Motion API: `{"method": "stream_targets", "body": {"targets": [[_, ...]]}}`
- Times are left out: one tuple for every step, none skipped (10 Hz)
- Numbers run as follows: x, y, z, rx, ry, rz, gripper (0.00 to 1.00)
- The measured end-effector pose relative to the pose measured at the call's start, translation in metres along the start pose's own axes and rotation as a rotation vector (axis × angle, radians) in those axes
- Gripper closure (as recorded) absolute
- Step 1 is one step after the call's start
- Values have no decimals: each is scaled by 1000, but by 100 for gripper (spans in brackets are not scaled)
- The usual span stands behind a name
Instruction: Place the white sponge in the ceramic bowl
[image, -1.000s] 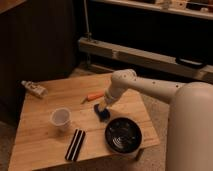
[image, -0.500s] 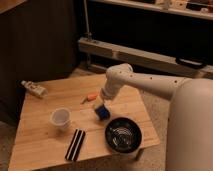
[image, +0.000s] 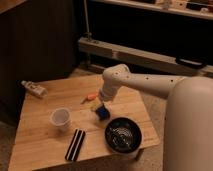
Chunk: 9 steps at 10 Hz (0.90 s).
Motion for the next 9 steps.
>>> {"method": "stream_targets", "body": {"targets": [[2,0,9,1,4,2,20],[3,-1,17,-1,6,6,20],[5,-4,25,1,11,13,20],[5,-5,31,3,14,17,20],[5,-5,35,3,16,17,20],[4,-4,39,3,19,15,20],[2,-4,41,4,22,15,21],[1,-4,41,4,26,14,26],[0,-3,42,2,31,11,35]]}}
